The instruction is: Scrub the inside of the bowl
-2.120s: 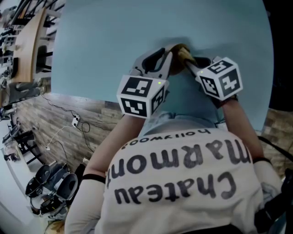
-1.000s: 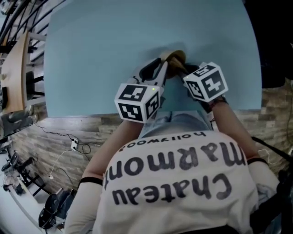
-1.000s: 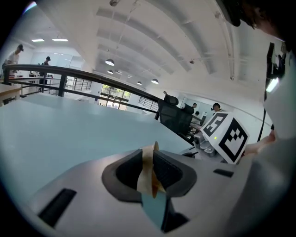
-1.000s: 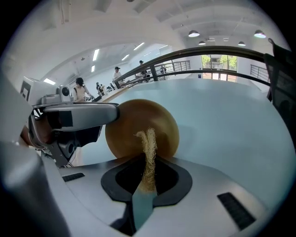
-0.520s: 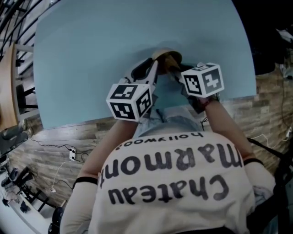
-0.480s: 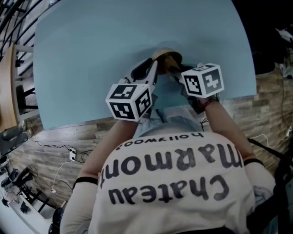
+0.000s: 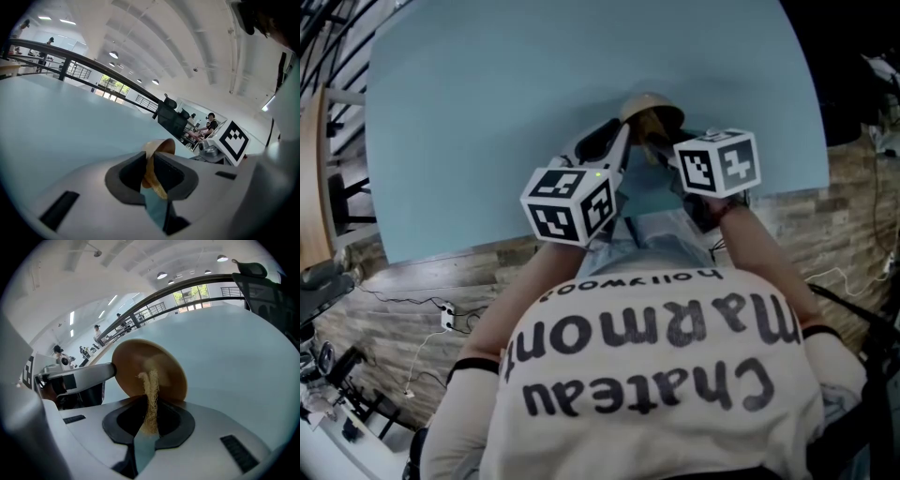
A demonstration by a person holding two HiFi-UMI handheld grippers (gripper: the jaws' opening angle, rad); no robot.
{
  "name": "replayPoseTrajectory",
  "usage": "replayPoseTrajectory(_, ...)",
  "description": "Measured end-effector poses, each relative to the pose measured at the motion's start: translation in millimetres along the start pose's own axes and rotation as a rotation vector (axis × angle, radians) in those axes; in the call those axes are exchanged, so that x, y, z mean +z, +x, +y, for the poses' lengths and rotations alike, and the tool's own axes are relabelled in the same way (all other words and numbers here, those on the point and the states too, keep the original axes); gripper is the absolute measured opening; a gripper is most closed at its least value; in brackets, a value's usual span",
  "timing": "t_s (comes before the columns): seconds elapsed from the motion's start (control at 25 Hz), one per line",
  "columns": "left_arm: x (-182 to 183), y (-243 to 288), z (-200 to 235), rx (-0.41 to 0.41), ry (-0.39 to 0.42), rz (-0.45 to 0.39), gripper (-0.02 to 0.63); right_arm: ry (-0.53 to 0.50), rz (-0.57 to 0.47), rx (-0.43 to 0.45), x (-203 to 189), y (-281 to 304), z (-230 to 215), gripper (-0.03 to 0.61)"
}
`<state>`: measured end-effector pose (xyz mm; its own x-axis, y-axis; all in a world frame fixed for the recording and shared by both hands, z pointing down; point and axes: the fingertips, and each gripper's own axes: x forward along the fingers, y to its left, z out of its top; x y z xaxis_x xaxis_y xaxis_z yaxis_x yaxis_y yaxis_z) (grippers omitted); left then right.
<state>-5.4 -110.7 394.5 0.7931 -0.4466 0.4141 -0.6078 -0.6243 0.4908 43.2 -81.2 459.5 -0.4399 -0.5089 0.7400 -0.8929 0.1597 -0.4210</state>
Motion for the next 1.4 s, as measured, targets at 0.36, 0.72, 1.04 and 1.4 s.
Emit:
replayPoseTrajectory(0.36, -11, -4, 5, 0.003, 0.002, 0.031, 0.046, 0.177, -0.013, 0.075, -8, 2, 8, 0.063)
replayPoseTrajectory(0.72, -20, -6, 19, 0.022, -0.003, 0.062, 0.029, 0.168, -0.024, 0.113, -3, 11, 26, 0.062)
replayPoseTrajectory(1.04, -31, -13, 33, 0.039, -0.025, 0.083, 0.015, 0.138, -0.052, 0.169, 3, 16, 47, 0.062)
replayPoseTrajectory(1.4, -36, -15, 38, 0.049, -0.06, 0.099, 0.008, 0.145, -0.081, 0.205, 13, 13, 60, 0.063)
